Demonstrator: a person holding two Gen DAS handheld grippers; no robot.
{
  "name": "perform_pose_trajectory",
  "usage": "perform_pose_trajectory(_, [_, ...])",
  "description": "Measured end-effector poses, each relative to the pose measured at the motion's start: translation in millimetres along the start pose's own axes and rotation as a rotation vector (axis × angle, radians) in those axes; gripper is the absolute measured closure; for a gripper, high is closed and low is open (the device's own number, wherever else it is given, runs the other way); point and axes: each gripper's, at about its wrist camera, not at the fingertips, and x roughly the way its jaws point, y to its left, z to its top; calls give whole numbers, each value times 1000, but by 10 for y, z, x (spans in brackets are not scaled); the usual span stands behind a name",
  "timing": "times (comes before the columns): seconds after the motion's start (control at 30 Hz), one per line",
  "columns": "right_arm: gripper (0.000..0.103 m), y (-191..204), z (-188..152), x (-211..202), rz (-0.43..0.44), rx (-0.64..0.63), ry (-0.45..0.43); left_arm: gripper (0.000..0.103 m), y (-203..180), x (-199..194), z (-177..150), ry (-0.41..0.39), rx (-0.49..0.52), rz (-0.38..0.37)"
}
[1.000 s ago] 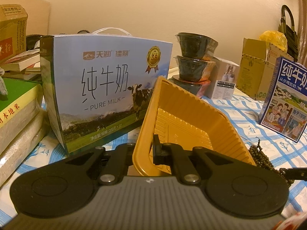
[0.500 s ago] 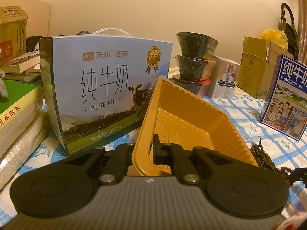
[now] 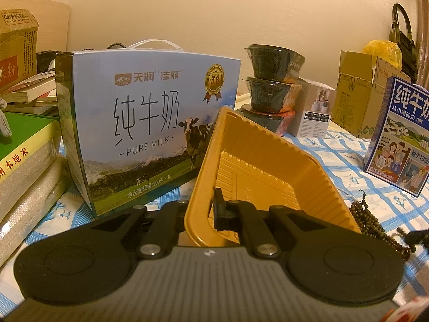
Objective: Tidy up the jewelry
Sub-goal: 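Pinch a dark bead strand from the pile with the right gripper, then carry the bead strand over the orange tray and open the right gripper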
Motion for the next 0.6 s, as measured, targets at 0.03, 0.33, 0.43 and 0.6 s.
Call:
perform_pose_trajectory(0.03, [97, -96, 20, -44, 6, 65, -12, 97, 0, 0, 0, 0, 1, 0])
perform_pose_trajectory(0.33, [97, -697, 203, -469, 44, 400, -122, 97, 2, 1, 0, 0, -1, 0])
perform_pose_trajectory(0.43, [97, -711, 299, -574, 74, 433, -160, 97, 2, 0, 1, 1, 0, -1])
perform_pose_trajectory(0.6, [97, -490, 448, -675, 178, 446, -204, 97, -1, 2, 6, 0, -1, -1])
